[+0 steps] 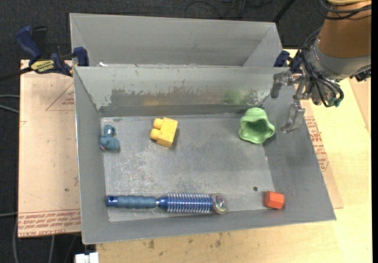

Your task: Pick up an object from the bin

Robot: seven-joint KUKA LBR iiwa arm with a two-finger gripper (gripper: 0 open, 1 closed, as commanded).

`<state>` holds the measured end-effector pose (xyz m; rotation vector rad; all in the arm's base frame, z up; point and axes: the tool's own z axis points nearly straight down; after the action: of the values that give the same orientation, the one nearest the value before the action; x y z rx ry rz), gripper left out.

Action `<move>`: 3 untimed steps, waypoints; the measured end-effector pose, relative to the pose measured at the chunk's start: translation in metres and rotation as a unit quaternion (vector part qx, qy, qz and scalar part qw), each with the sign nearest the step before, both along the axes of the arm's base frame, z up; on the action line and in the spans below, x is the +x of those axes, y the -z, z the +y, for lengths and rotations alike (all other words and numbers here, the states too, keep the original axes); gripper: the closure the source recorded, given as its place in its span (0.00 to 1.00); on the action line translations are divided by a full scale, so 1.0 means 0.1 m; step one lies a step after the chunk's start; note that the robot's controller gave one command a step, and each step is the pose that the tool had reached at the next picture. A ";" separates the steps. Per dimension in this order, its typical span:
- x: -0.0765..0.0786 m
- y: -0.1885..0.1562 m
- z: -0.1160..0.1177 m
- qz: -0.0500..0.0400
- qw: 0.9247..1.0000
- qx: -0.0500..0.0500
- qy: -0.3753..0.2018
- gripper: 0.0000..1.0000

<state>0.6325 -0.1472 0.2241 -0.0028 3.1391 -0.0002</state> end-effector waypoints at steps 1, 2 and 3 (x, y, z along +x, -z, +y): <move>-0.17 1.32 0.04 -0.002 0.999 0.002 -0.035 0.00; -0.13 1.25 0.03 -0.010 0.999 -0.001 -0.036 1.00; -0.30 0.31 0.13 -0.004 1.000 0.000 -0.022 1.00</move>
Offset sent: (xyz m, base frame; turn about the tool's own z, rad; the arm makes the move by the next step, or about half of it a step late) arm -0.0198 0.0015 -0.1332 -0.0721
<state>0.6025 -0.1341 0.1934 -0.0728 3.1296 -0.0017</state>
